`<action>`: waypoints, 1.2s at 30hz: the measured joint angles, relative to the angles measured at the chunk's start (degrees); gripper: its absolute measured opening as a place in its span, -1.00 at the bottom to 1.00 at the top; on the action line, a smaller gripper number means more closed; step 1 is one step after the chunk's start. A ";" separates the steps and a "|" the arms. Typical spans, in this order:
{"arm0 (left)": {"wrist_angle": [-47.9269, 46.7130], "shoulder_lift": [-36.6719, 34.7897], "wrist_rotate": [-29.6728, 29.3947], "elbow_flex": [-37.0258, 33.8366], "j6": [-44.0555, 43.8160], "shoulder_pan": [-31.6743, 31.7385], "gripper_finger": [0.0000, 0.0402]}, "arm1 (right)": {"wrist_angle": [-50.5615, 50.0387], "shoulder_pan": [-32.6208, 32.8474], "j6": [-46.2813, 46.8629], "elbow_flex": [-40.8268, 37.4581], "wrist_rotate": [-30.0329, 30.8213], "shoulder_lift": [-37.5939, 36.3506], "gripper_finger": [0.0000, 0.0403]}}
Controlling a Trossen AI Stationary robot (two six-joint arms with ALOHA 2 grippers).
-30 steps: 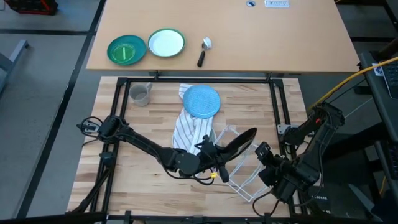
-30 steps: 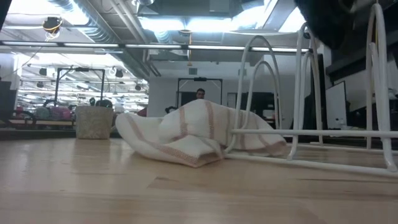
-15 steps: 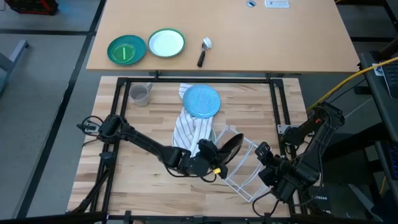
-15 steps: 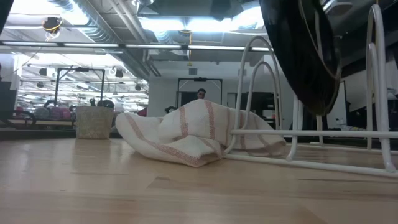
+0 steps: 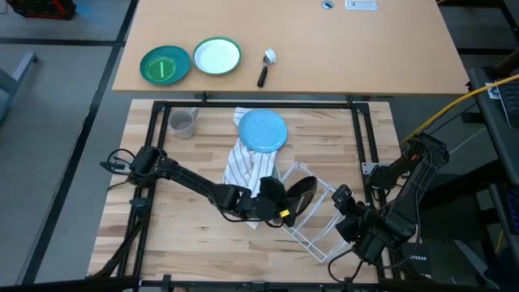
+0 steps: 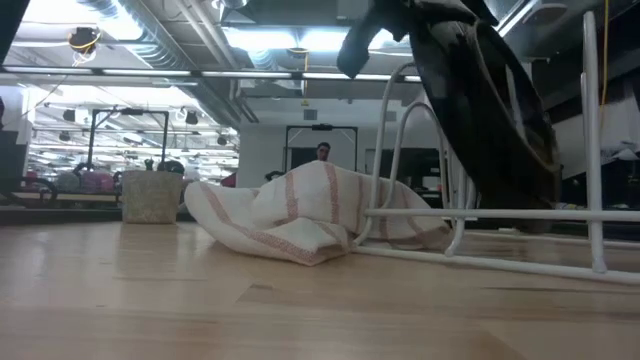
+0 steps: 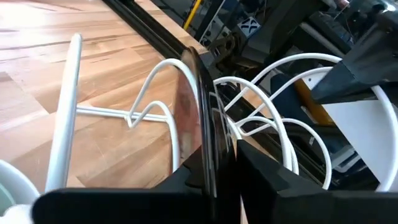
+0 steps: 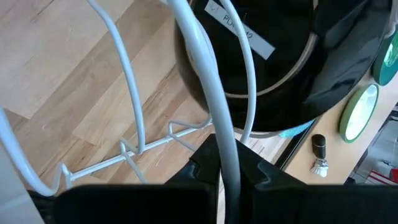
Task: Sort dishes
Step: Put the red plate into the dish rack, then put the blue plate into the dish rack
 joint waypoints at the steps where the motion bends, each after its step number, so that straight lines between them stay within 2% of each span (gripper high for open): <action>1: -0.01 0.00 0.29 -0.01 -0.02 0.03 -0.70 | -0.01 0.00 0.00 0.00 -0.02 0.00 -0.92; 17: -1.18 -1.36 1.81 -0.19 10.52 0.64 -0.16 | 1.40 0.07 0.00 0.04 -0.26 0.00 -0.92; 31: -6.00 -9.41 2.97 -0.14 18.07 0.23 -0.16 | 2.39 0.00 -0.01 0.11 -2.53 -0.04 -0.92; 36: -10.97 -12.88 3.03 -0.12 23.84 0.23 -0.16 | 2.62 0.00 0.02 0.11 -3.47 -0.04 -0.79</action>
